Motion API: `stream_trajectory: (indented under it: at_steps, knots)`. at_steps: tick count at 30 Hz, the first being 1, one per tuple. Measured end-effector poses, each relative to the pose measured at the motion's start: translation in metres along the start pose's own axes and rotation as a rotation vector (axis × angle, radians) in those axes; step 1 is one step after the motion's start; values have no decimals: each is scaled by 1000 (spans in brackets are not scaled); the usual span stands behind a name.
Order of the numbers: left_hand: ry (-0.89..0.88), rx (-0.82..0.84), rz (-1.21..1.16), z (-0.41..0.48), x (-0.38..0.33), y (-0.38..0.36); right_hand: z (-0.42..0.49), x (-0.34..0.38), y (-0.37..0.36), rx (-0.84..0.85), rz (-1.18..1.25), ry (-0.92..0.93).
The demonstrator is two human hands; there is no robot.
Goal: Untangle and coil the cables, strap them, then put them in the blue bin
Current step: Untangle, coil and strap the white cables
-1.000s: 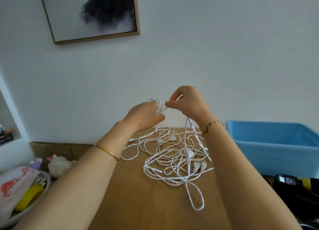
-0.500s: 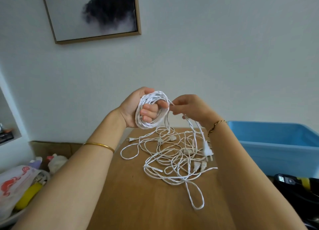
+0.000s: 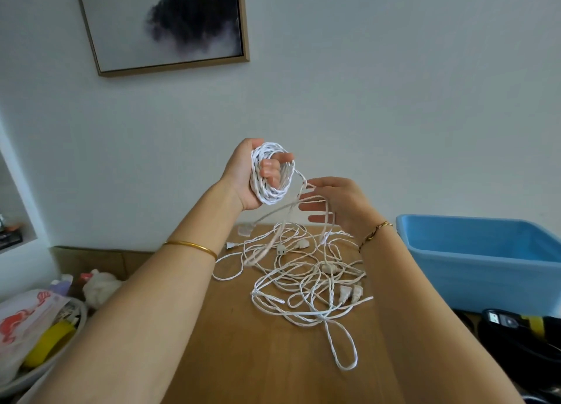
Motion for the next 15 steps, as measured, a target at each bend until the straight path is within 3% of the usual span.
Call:
stream_trajectory:
  at_steps: [9, 15]
  knots:
    - [-286, -143, 33, -3, -33, 3, 2, -58, 16, -85, 8, -308]
    - [-462, -230, -1, -14, -56, 7, 6, -106, 31, -149, -111, -410]
Point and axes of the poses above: each hand's wrist, its own z-axis towards the middle knuckle, its own y-axis out of the back of the hand, x = y × z, the point moved 10 cm from there along z, towards the middle knuckle, and after that the axes turned 1 degree about x, right-handed, at the moved point
